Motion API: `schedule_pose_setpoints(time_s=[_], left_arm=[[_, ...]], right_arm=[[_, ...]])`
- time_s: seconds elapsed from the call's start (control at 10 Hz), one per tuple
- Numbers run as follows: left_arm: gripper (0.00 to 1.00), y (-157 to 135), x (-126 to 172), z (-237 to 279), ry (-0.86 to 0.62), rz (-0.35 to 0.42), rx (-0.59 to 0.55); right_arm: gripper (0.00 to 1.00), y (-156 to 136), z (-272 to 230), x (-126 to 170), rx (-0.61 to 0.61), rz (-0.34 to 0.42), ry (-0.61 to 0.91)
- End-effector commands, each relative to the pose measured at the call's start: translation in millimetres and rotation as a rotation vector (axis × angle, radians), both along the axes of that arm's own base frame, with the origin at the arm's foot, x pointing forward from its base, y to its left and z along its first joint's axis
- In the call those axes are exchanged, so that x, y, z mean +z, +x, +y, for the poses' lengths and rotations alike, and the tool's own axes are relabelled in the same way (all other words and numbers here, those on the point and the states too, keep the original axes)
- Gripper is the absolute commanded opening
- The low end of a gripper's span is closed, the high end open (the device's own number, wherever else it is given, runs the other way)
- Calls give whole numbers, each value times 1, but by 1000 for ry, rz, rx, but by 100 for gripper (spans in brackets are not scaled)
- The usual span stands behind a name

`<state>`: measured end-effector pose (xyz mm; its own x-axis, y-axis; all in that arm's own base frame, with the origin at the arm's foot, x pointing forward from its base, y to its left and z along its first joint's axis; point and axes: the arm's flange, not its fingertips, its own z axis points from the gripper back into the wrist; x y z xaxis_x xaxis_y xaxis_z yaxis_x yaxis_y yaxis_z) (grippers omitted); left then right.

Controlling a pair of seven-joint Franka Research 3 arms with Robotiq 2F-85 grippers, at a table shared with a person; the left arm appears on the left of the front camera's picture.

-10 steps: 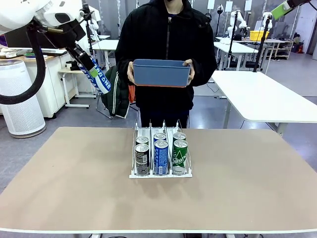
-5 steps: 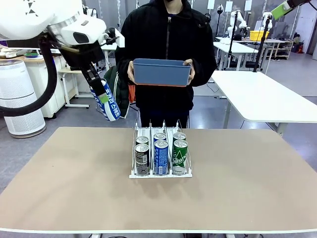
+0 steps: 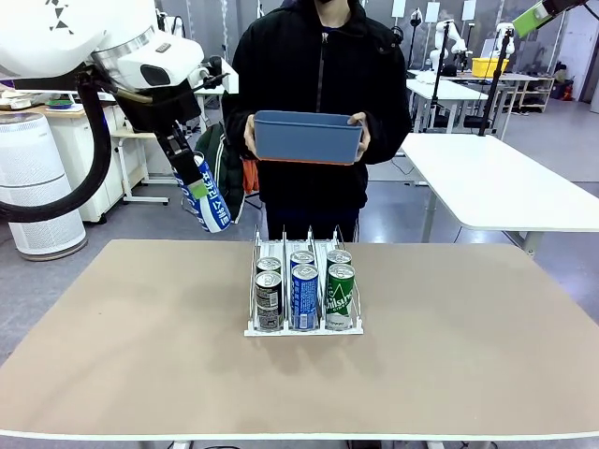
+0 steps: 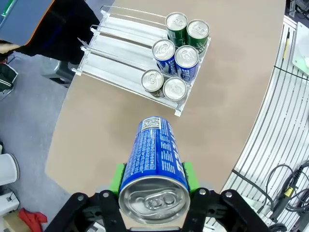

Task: Fill the beverage cans into the dispenser.
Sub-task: Place the picked Ionic drink in the line of the Automatic Can Dispenser with the same cans.

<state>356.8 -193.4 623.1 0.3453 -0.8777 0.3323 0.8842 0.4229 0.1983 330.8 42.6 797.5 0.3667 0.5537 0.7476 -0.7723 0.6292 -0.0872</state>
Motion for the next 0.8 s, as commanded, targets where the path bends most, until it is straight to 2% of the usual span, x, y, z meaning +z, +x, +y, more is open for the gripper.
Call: schedule_pose_setpoints(time_s=[0.0,0.1,0.3,0.7], left_arm=[[58,1,1,2,-1,-1,5],[58,4,-2,-5,43,21,1],[58,1,-18,-41,60,20,116],[58,-33,-51,-107,50,14,-5]], right_arm=[[100,0,0,-1,2,3,-1],[100,0,0,-1,2,3,-1],[100,0,0,-1,2,3,-1],[100,0,0,-1,2,3,-1]])
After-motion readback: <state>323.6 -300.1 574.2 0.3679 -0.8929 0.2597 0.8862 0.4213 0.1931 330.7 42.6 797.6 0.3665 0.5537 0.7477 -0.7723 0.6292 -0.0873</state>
